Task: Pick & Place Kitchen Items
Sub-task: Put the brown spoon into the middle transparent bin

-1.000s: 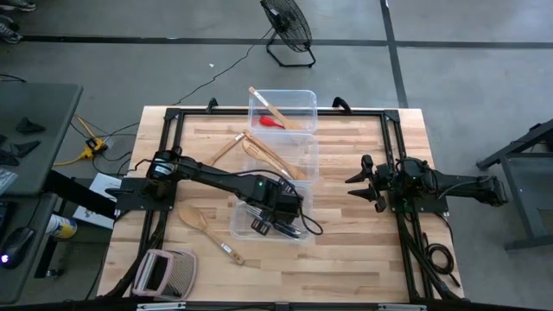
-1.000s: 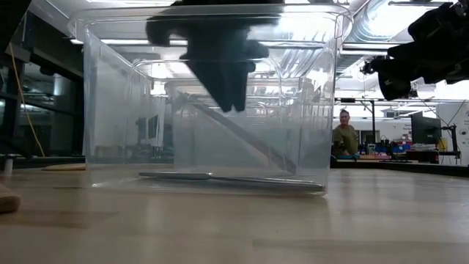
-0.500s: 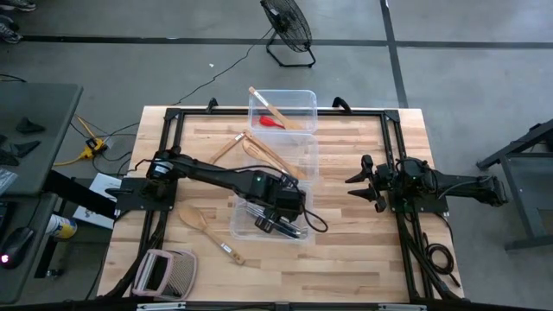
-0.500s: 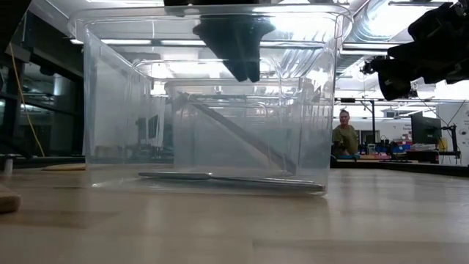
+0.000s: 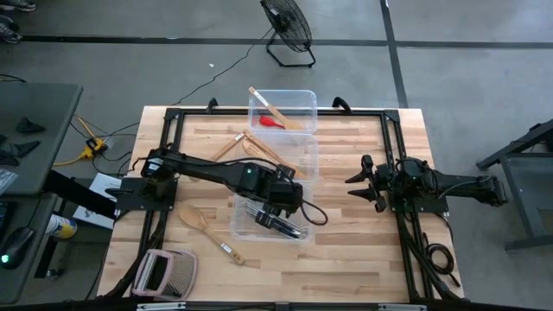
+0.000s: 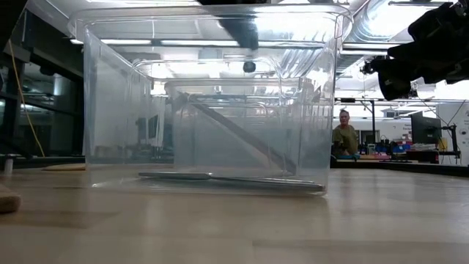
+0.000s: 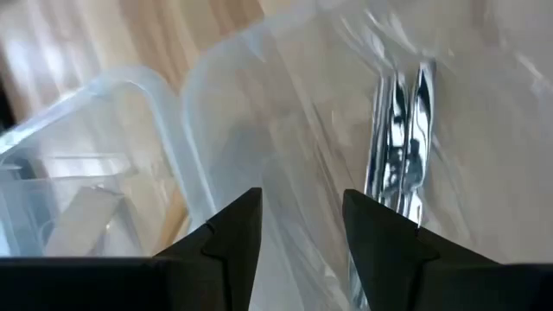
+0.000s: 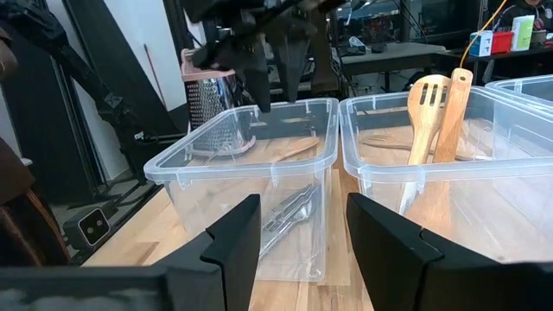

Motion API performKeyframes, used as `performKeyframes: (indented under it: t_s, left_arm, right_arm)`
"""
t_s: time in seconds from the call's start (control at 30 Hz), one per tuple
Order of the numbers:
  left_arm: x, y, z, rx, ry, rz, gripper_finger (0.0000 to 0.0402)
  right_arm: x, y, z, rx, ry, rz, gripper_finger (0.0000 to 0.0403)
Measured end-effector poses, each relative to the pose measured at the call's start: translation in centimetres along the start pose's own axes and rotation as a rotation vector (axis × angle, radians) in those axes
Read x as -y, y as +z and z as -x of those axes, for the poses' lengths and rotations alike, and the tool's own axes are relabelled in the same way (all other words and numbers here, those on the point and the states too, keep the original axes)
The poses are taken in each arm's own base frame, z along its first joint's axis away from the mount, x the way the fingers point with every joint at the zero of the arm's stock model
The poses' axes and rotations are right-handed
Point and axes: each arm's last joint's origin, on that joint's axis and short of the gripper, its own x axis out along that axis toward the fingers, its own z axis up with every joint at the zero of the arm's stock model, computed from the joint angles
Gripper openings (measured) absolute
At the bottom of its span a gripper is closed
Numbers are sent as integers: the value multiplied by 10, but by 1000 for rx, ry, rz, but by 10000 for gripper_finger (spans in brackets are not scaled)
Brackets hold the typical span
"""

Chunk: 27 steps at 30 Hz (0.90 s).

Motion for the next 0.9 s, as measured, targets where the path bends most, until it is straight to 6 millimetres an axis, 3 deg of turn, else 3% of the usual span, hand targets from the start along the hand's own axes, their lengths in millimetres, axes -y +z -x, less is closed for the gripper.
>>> performKeyframes:
  t_s: [0.4,0.9]
  left_arm:
    - [-8,-12,43,56,19,168,159]
    - [-10,-55,98,-81,-11,229,159]
  right_arm:
    - [0,-1,-1,-12,-2,-3,165]
    - [0,-1,-1,-11,-2,-3,165]
